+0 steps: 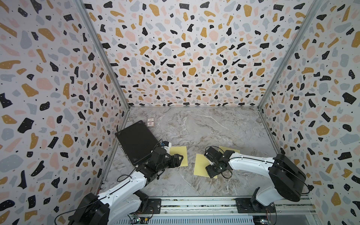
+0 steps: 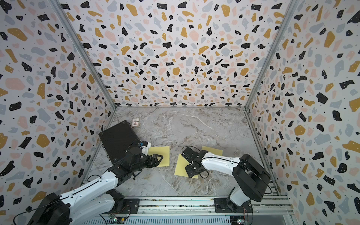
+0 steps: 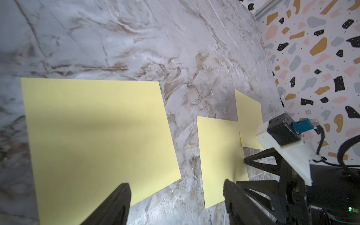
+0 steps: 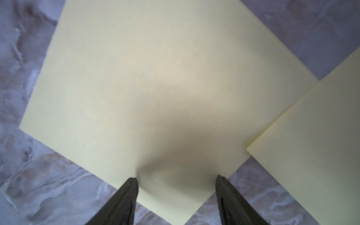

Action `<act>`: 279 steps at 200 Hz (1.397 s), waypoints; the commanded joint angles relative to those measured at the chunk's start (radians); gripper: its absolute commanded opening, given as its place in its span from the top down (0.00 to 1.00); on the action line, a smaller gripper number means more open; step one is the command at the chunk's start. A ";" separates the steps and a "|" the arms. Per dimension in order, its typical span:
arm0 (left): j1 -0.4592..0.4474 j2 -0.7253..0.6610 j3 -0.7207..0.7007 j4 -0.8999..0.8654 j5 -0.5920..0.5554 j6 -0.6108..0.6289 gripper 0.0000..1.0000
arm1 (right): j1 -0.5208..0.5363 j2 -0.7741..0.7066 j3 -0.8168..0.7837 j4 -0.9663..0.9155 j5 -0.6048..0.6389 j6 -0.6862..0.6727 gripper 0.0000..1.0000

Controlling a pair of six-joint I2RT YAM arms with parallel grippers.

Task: Fold the square paper diagonally
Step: Move the paper to the center of the board, then fold the paper at the center of the board.

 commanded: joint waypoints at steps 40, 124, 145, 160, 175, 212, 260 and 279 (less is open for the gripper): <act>-0.078 0.202 0.117 0.150 0.182 0.040 0.48 | 0.007 -0.274 -0.094 0.048 -0.106 0.283 0.32; -0.252 0.592 0.462 -0.041 0.106 0.113 0.67 | 0.028 -0.504 -0.322 0.121 -0.055 0.583 0.40; -0.264 0.670 0.498 -0.059 0.145 0.116 0.78 | 0.028 -0.511 -0.334 0.129 -0.049 0.616 0.39; -0.277 0.702 0.516 -0.063 0.160 0.120 0.79 | 0.029 -0.515 -0.348 0.154 -0.059 0.650 0.39; -0.288 0.720 0.529 -0.073 0.148 0.120 0.79 | 0.028 -0.520 -0.362 0.173 -0.062 0.674 0.39; -0.307 0.753 0.553 -0.159 0.033 0.106 0.78 | 0.030 -0.529 -0.362 0.110 -0.012 0.696 0.37; -0.336 0.760 0.454 -0.183 -0.147 -0.092 0.81 | 0.029 -0.558 -0.388 0.129 -0.018 0.736 0.35; -0.344 0.725 0.375 -0.117 -0.157 -0.198 0.85 | 0.030 -0.566 -0.405 0.170 -0.034 0.761 0.35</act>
